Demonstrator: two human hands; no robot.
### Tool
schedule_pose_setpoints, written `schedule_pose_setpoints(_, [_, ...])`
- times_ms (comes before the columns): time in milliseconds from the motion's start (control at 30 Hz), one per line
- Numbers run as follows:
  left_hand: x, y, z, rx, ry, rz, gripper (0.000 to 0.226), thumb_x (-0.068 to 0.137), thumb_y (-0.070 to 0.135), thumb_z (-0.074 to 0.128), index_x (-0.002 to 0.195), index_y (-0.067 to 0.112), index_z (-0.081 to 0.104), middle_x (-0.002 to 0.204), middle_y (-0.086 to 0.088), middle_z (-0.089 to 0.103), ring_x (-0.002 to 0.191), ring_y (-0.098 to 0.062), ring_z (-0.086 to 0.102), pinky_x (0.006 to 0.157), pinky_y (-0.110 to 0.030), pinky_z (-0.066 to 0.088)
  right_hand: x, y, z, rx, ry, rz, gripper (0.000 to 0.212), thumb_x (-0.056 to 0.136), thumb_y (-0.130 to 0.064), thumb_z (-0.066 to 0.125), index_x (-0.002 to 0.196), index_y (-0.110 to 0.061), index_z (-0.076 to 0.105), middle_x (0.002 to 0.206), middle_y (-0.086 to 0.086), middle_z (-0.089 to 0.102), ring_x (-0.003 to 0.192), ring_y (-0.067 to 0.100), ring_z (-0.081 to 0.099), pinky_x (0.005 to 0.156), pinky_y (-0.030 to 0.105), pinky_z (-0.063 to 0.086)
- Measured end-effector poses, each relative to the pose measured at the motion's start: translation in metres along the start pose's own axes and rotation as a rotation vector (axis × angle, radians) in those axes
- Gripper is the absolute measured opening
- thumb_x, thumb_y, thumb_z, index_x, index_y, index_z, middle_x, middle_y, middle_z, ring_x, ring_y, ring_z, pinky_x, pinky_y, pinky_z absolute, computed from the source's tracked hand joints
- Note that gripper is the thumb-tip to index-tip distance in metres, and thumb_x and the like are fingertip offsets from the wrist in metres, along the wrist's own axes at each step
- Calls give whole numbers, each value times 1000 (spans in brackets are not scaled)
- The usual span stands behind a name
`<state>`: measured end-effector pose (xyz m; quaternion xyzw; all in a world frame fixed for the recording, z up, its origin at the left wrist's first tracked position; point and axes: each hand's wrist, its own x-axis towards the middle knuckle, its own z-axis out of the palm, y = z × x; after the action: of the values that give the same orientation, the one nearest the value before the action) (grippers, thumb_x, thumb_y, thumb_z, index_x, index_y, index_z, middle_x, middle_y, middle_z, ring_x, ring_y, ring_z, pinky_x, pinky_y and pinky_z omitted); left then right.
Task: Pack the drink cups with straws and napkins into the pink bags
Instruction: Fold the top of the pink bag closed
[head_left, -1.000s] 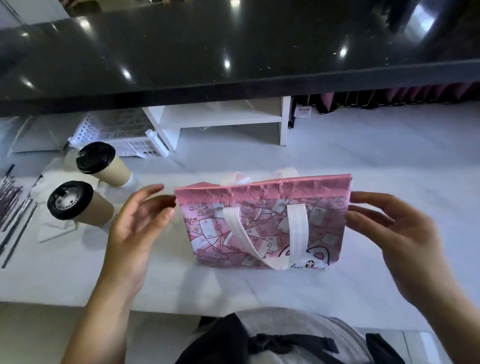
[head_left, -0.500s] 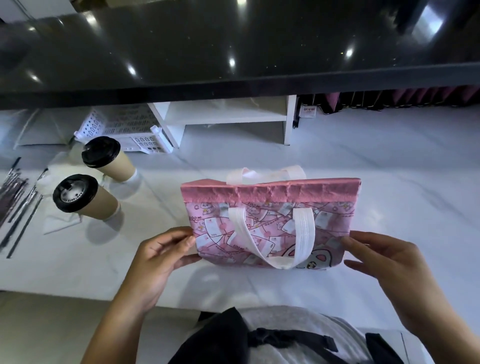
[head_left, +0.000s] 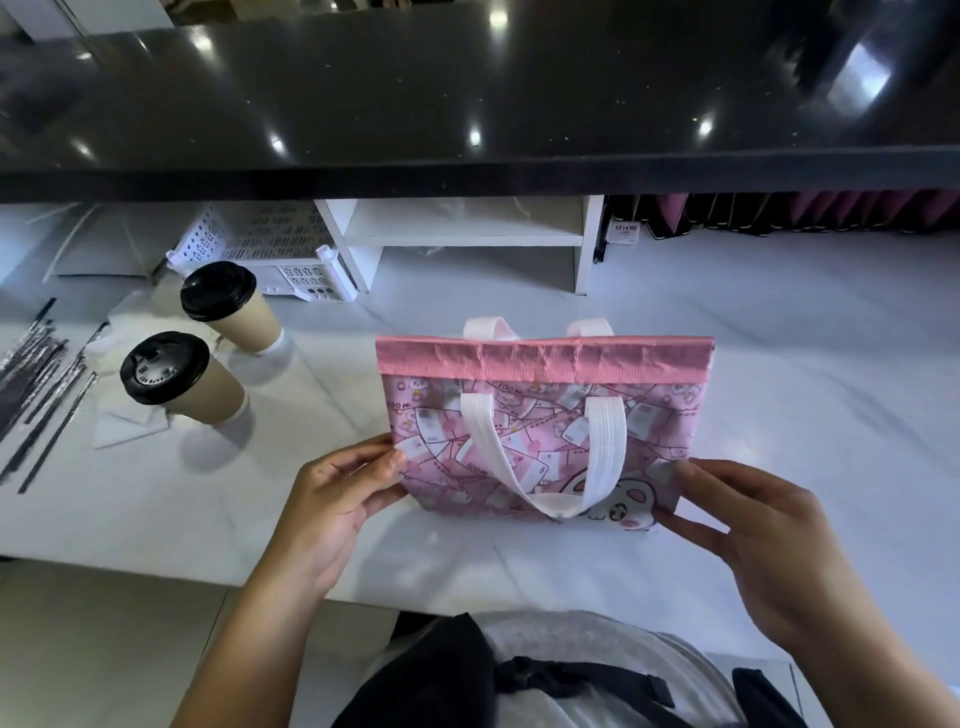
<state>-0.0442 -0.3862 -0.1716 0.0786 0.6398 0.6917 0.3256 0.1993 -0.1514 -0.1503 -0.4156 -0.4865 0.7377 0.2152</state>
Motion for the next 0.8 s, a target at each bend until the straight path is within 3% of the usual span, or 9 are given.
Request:
schedule_pose_setpoints(100, [13,6,-2,11,-28,12,67,36,48,100,86,7,81,121,-10,72,103,-26,72,86,-38,60,10,-3,0,0,-15,-13,16,83,-7,70,91,4,76,96,20,76,95,36,73,76,42,62])
schedule_pose_setpoints(233, [25,12,-4,52,-60,32,64,42,46,99,89,6,81,130,-3,66,115,-28,66,92,-47,57,16,-6,-6,-49,-33,-44,38,57,-30,79,82,0,79,101,19,74,93,34,72,75,48,61])
schedule_pose_setpoints(433, [33,14,-1,76,-137,7,62,46,44,99,91,6,80,128,-12,68,108,-28,69,92,-47,57,4,-5,-16,-145,-77,-80,16,77,-21,74,86,-8,81,97,14,76,94,30,73,76,47,62])
schedule_pose_setpoints(467, [33,15,-1,77,-146,4,63,45,45,99,92,8,80,124,-13,70,105,-26,70,91,-44,58,1,-6,-18,-180,-100,-78,22,74,-29,79,87,-12,81,97,13,77,96,29,73,78,47,62])
schedule_pose_setpoints(567, [28,20,-2,87,-181,13,66,49,46,97,101,11,78,119,-18,72,105,-25,70,89,-33,58,-1,-10,-33,-262,-122,-108,72,44,-64,90,97,-17,80,104,8,77,103,26,72,89,48,58])
schedule_pose_setpoints(633, [24,25,-2,90,-209,43,66,54,47,95,106,12,76,119,-17,71,109,-26,68,93,-35,57,-1,-16,-42,-257,-103,-165,82,40,-72,88,102,-19,78,108,7,76,107,25,70,93,49,56])
schedule_pose_setpoints(733, [20,31,-1,90,-157,136,64,63,49,90,113,12,73,123,-15,70,118,-31,64,104,-46,50,-1,-24,-43,-257,-69,-282,65,54,-58,88,104,-18,77,108,4,76,111,24,69,95,36,54])
schedule_pose_setpoints(800, [21,36,2,80,-97,199,52,74,39,84,118,15,70,124,-13,70,125,-34,60,107,-50,45,2,-33,-36,-255,-51,-378,50,64,-43,83,105,-17,75,111,-1,76,113,20,68,92,26,54])
